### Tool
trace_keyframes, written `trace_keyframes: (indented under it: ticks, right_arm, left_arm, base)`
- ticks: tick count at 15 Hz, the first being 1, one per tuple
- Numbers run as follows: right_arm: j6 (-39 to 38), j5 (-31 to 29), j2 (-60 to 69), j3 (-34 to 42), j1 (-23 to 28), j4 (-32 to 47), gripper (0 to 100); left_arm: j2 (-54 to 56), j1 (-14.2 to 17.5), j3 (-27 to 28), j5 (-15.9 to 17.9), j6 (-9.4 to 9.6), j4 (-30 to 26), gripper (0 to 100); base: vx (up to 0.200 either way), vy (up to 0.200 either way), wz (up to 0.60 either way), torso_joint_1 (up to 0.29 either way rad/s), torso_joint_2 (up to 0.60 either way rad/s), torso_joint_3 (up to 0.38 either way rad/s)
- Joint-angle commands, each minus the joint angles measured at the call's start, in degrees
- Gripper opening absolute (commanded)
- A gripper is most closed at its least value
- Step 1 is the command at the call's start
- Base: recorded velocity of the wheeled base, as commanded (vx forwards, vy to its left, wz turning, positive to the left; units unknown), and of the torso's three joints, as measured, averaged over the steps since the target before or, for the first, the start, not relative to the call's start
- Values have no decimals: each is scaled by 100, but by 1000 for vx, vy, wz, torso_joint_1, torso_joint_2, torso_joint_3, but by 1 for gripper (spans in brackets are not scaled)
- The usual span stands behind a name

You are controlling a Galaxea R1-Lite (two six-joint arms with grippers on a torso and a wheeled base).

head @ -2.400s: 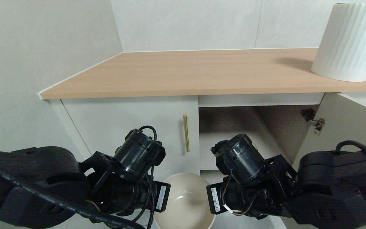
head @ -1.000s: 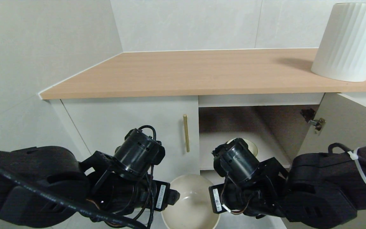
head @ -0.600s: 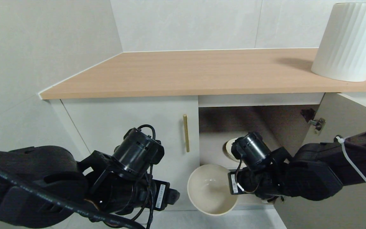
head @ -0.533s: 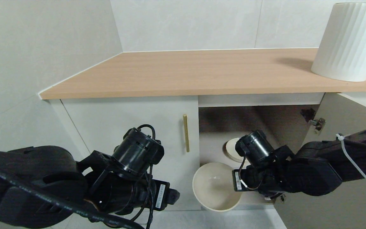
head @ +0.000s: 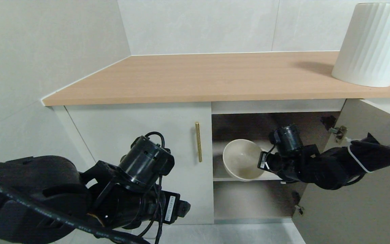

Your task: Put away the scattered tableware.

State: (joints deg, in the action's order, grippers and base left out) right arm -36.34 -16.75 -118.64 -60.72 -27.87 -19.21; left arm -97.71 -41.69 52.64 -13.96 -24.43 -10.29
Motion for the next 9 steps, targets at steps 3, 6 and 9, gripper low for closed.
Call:
trace_keyframes:
  ticks: [3, 6, 9]
  right_arm:
    - [-49, -294, -511, -194, 352, -399, 0]
    - [-198, -303, -573, -353, 510, -408, 0]
    - [-198, -311, -722, -511, 695, -408, 0]
  left_arm:
    - [-20, 12, 1, -10, -9, 1, 100]
    - [-3, 12, 10, -10, -9, 9, 100]
    - [-11, 12, 10, -10, -9, 9, 100]
  base:
    - [0, 0, 0, 0, 0, 0]
    - [0, 0, 0, 0, 0, 0]
    - [0, 0, 0, 0, 0, 0]
